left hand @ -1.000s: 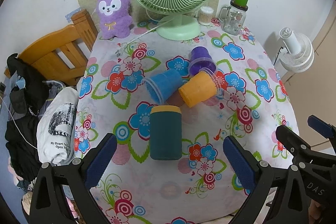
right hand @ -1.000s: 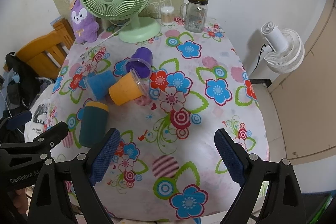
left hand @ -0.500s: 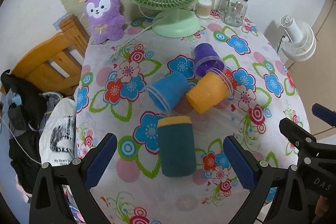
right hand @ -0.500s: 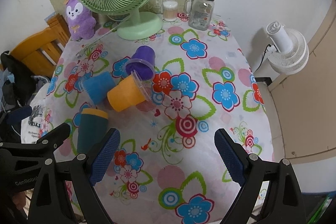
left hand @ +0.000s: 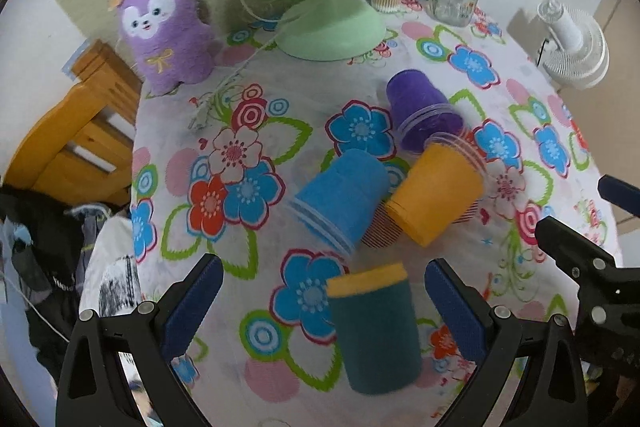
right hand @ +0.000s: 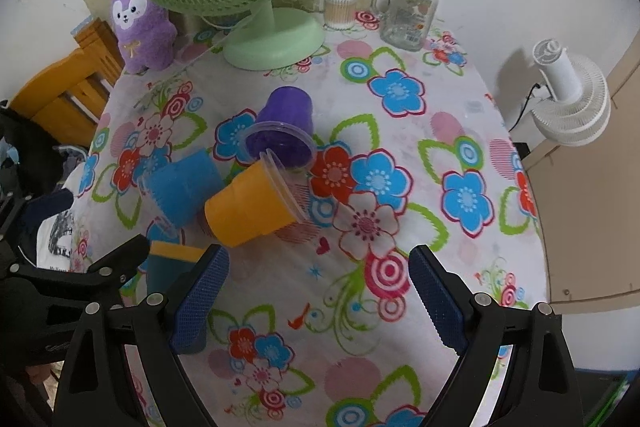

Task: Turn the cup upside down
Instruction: 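Move the left gripper toward the blue cup lying on its side, then close the left gripper around the blue cup's body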

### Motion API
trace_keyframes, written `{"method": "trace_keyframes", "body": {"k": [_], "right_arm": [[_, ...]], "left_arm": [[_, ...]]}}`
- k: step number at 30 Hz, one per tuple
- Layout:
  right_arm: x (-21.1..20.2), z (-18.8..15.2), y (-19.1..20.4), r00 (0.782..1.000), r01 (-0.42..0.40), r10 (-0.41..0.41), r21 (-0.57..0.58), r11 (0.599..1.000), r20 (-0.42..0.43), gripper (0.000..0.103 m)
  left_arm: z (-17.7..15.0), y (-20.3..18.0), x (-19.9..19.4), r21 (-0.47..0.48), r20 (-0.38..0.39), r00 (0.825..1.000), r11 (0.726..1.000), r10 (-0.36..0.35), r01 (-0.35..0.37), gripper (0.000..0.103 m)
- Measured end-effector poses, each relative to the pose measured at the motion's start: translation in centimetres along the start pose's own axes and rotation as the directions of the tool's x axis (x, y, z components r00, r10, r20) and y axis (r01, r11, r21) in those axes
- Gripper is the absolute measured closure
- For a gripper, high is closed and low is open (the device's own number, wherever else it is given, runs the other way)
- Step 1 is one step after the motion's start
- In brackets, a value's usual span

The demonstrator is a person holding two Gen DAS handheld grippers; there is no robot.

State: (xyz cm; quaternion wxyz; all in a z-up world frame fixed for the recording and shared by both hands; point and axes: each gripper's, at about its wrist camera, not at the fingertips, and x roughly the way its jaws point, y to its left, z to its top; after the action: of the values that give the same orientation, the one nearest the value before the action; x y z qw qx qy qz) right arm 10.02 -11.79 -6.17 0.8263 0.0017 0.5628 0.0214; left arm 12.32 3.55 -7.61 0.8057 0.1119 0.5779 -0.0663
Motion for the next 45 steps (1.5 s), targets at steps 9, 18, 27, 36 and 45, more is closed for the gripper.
{"method": "trace_keyframes", "body": {"k": [9, 18, 27, 36, 45], "right_arm": [[4.2, 0.9, 0.7, 0.998, -0.010, 0.011, 0.011, 1.000, -0.061, 0.010], [7.5, 1.1, 1.0, 0.992, -0.025, 0.030, 0.043, 0.999, -0.121, 0.010], [9.3, 1.1, 1.6, 0.987, -0.031, 0.037, 0.036, 0.999, -0.157, 0.010], [9.8, 0.7, 1.3, 0.985, -0.022, 0.029, 0.040, 0.999, -0.172, 0.010], [8.7, 0.6, 1.7, 0.987, -0.035, 0.039, 0.032, 0.999, -0.156, 0.010]], "left_arm": [[1.9, -0.1, 4.9, 0.096, -0.041, 0.999, 0.995, 0.004, 0.000, 0.001], [2.4, -0.5, 9.0, 0.176, -0.109, 0.994, 0.984, 0.027, -0.007, 0.001], [2.7, -0.3, 11.1, 0.202, -0.131, 0.991, 0.978, -0.024, 0.050, 0.010], [3.1, -0.8, 11.5, 0.241, -0.094, 0.995, 0.969, -0.041, 0.062, 0.022], [2.2, -1.2, 9.1, 0.215, -0.063, 0.998, 0.977, -0.002, 0.015, 0.022]]}}
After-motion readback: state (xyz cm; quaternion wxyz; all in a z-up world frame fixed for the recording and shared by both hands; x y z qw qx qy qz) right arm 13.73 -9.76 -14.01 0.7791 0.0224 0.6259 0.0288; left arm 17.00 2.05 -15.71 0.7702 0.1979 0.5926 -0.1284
